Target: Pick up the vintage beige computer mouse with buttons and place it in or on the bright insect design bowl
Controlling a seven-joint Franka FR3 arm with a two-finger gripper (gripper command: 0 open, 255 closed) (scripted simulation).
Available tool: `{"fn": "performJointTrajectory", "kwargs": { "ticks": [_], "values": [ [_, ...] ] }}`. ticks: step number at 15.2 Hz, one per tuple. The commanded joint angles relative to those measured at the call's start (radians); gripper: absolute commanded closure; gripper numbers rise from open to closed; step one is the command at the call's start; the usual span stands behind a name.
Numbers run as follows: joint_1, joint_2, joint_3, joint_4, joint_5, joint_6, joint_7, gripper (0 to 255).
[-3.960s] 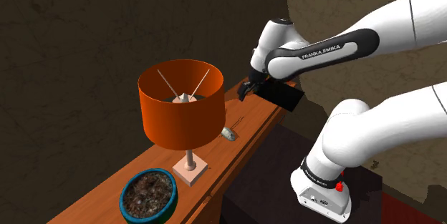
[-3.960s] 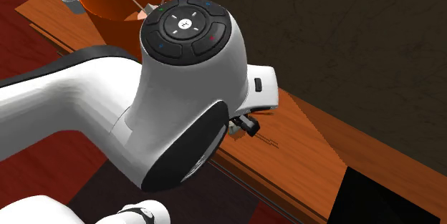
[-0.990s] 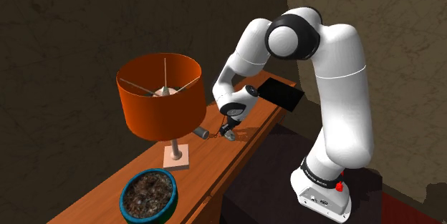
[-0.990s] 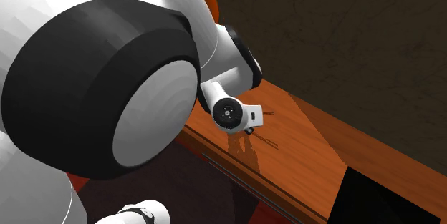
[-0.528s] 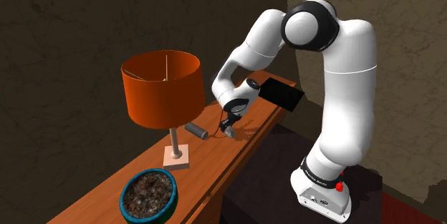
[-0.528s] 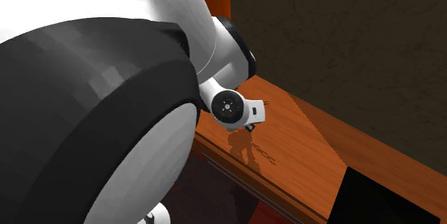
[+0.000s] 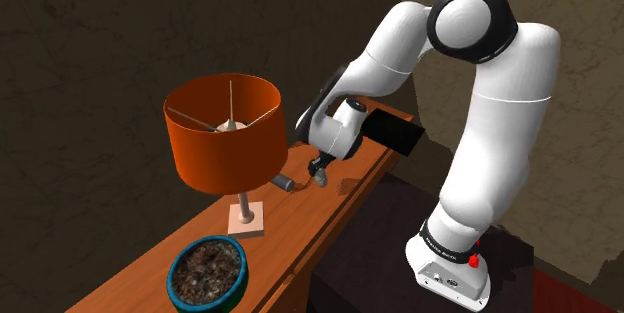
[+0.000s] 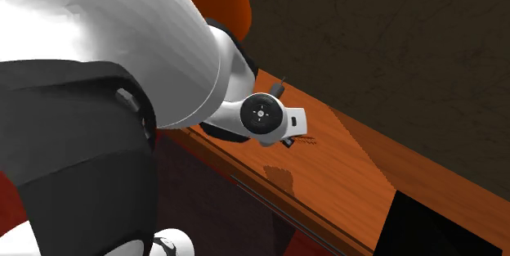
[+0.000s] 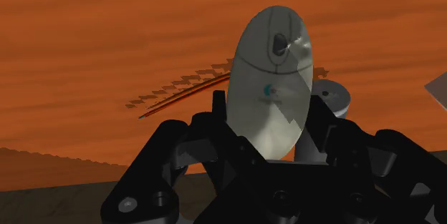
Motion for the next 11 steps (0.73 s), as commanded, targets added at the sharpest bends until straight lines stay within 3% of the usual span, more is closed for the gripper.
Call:
{"fn": "performJointTrajectory", "kwargs": {
  "ticks": [1,7,11],
  "values": [
    [0.101,-0.049,-0.109,-0.037,-0.145,-0.036,0.155,255],
    [0.302,-0.179,-0.365,-0.122,-0.54,-0.108,0.513,255],
    [0.337,-0.261,-0.458,-0.158,-0.829,-0.154,0.747,255]
  ]
}}
